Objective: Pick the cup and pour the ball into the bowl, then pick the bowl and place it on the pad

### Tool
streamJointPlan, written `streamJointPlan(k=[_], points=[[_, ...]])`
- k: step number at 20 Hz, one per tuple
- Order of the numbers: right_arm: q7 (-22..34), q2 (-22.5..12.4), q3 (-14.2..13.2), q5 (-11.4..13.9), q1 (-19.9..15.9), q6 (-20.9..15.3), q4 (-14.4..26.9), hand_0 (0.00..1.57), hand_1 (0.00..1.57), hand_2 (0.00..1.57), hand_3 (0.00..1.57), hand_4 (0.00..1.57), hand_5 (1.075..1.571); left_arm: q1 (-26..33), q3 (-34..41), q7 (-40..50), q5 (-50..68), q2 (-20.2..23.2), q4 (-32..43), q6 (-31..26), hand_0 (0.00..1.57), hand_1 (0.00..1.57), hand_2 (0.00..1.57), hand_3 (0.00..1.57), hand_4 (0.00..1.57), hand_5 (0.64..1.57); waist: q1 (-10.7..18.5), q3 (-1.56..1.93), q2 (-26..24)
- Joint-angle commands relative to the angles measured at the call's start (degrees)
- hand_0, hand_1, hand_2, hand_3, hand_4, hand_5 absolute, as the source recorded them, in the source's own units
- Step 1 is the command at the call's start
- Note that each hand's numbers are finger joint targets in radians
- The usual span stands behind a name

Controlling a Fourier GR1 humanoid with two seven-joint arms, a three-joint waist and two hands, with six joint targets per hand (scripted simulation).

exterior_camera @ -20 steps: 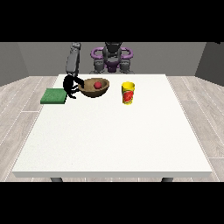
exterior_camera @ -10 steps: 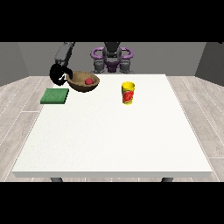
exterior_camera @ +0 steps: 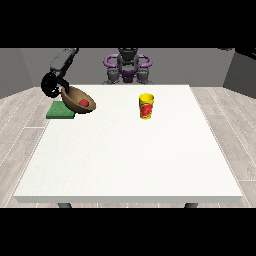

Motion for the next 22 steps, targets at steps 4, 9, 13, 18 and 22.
streamJointPlan(k=[4, 9, 13, 18, 22], points=[[-9.7, -9.3, -7.9, -3.7, -3.9, 6.9, 10.7, 1.57, 1.57, 1.57, 0.34, 1.00, 1.569, -2.1, -0.8, -2.0, 0.4, -1.2, -7.4, 3.2, 0.00, 0.00, 0.00, 0.00, 0.67, 1.556, 2.4, 0.16, 9.6], [-19.6, -14.2, -11.5, -4.2, -3.3, 10.2, 17.1, 1.57, 1.57, 1.57, 0.00, 0.98, 1.571, -1.4, 2.7, -2.3, 4.2, 0.3, -11.1, 2.5, 0.00, 0.00, 0.00, 0.00, 0.69, 1.560, 2.6, 0.21, 16.0], [-22.2, -17.9, -12.8, -4.2, -2.4, 13.4, 22.5, 1.57, 1.57, 1.57, 0.00, 0.97, 1.571, 1.3, 5.2, 1.4, 7.4, 2.6, -13.8, 1.8, 0.00, 0.00, 0.00, 0.00, 0.70, 1.559, 3.1, 0.17, 14.7], [-23.4, -16.9, -10.2, -1.5, -2.7, 13.4, 25.8, 1.57, 1.57, 1.57, 0.00, 0.98, 1.569, 3.5, 3.3, 6.6, 9.3, 0.7, -18.0, 3.1, 0.00, 0.00, 0.00, 0.00, 0.70, 1.557, 3.2, 0.13, 11.5], [-23.2, -16.7, -9.4, -0.5, -4.6, 11.9, 26.6, 1.57, 1.57, 1.57, 0.46, 0.98, 1.567, 3.1, 4.0, 5.0, 10.0, 1.6, -18.1, 2.2, 0.00, 0.00, 0.00, 0.00, 0.70, 1.556, 4.5, 0.07, 12.3]])
